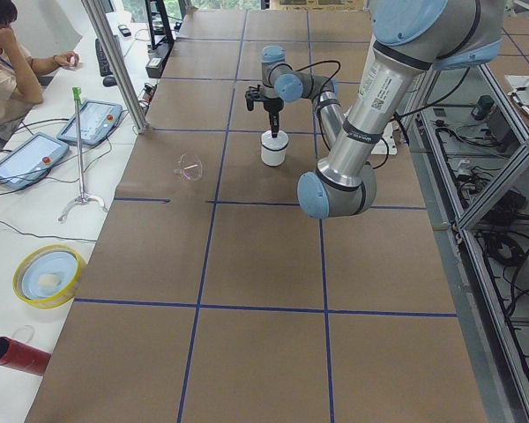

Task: Remove funnel from cup
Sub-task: 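Lower the lid onto the mug opening with the left gripper, then open the left gripper and lift it off the lid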

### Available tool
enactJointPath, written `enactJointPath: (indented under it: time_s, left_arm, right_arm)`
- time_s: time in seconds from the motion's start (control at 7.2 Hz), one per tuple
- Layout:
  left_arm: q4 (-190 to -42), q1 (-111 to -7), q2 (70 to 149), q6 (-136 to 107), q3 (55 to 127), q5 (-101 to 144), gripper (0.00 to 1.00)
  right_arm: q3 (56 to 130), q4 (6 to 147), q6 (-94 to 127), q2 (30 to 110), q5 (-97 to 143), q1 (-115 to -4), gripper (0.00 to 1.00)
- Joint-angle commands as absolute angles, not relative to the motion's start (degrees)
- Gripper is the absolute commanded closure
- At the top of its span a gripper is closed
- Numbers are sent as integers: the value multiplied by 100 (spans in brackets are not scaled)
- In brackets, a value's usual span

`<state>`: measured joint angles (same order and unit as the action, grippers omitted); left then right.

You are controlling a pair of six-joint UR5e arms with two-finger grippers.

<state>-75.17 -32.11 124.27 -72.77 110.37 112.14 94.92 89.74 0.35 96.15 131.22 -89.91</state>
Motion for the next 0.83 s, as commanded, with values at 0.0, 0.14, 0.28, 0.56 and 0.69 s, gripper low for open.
enactJointPath:
  time_s: [0.0,0.14,0.28,0.56,0.69]
  left_arm:
    - [-7584,-3208,12410,-7242,10987,11215,72]
    - [-7655,-3208,12393,-7242,10969,11206,50]
    - [-7673,-3208,12384,-7233,10969,11206,8]
    - [-7726,-3260,12340,-7181,11134,11189,0]
    - [-7726,-3417,12148,-6632,11466,11197,0]
  right_arm:
    - [9492,8974,35,9615,13122,-8991,0]
    - [9492,8974,35,9615,13122,-8991,0]
    - [9492,8974,35,9615,13122,-8991,0]
    - [9492,8974,35,9607,13122,-8991,0]
    - [9492,8974,35,9615,13122,-8991,0]
